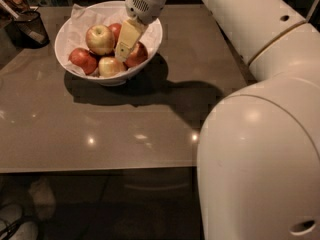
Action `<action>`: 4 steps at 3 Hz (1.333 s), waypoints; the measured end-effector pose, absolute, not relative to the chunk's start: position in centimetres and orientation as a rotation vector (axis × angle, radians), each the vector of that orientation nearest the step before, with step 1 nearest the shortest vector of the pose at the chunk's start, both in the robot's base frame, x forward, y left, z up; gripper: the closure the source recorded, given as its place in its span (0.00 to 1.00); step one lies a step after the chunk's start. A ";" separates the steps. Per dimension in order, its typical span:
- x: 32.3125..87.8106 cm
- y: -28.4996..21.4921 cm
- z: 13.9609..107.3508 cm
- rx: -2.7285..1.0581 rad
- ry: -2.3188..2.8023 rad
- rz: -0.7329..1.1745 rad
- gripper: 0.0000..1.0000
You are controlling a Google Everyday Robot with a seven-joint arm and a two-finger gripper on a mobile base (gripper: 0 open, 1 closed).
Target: Pick apple from white bowl
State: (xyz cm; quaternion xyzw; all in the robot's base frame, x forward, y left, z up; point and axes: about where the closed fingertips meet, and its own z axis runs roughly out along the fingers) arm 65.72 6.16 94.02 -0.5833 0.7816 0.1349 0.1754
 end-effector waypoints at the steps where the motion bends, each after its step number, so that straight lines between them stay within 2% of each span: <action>1: 65.9 6.4 93.6 -1.669 2.220 0.372 0.25; 4: 66.1 5.5 92.3 -1.658 2.257 0.363 0.24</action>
Offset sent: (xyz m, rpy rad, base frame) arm -0.0006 -0.0107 -0.0070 -0.0668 0.0280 0.0179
